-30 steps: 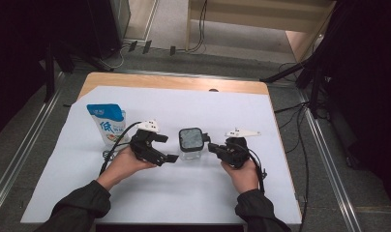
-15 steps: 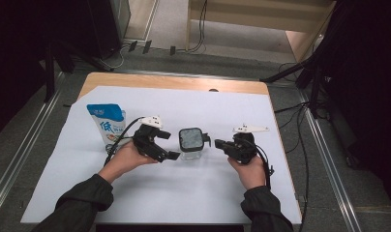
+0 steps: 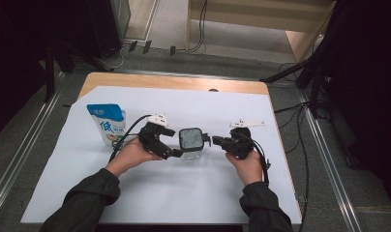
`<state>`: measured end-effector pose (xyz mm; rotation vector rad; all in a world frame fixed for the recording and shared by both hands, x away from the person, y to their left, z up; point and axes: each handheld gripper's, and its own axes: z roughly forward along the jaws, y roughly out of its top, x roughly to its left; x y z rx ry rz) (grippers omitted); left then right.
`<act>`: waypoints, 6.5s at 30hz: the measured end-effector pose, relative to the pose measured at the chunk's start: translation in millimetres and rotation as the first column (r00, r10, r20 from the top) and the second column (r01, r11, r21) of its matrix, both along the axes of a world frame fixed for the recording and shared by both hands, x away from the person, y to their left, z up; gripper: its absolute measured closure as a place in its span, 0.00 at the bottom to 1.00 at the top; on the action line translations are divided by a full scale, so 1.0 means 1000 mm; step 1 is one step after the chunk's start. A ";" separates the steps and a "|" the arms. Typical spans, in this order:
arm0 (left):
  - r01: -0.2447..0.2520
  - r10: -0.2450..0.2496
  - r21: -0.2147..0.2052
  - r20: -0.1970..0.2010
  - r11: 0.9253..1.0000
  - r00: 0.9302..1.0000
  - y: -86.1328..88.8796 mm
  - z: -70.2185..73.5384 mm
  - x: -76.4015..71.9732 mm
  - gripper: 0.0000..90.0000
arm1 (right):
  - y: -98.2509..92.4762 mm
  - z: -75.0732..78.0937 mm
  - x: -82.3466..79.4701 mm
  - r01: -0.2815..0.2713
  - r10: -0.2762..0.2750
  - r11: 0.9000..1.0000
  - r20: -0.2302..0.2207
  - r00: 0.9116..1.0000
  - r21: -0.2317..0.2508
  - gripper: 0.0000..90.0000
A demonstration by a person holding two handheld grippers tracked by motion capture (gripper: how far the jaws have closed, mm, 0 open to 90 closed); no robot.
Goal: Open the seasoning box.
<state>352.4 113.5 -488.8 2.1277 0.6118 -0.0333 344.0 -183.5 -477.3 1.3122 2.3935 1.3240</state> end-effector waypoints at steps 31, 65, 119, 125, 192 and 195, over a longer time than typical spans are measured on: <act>0.014 -0.015 0.024 0.055 1.000 0.998 -0.022 0.003 0.003 0.14 | 0.007 -0.002 0.001 0.012 -0.012 1.000 -0.008 1.000 -0.009 1.00; 0.028 -0.035 0.077 0.085 0.997 0.996 -0.027 0.035 -0.001 0.15 | 0.008 -0.004 0.001 0.010 -0.011 1.000 -0.019 1.000 -0.010 1.00; 0.270 -0.276 0.088 0.070 0.959 0.959 -0.028 0.077 -0.013 0.97 | 0.007 -0.003 0.000 -0.001 0.001 1.000 -0.016 1.000 -0.013 1.00; 0.276 -0.281 0.073 0.074 0.958 0.957 -0.036 0.080 -0.012 0.99 | 0.008 -0.003 -0.001 0.003 -0.003 1.000 -0.012 1.000 -0.013 1.00; 0.136 -0.137 -0.008 -0.046 0.991 0.990 -0.032 0.078 -0.009 0.48 | -0.019 0.006 -0.029 -0.014 0.012 1.000 0.076 0.997 0.022 0.67; 0.126 -0.127 -0.014 -0.052 0.992 0.991 -0.025 0.075 -0.011 0.44 | -0.023 0.009 -0.037 -0.021 0.020 1.000 0.087 0.996 0.009 0.64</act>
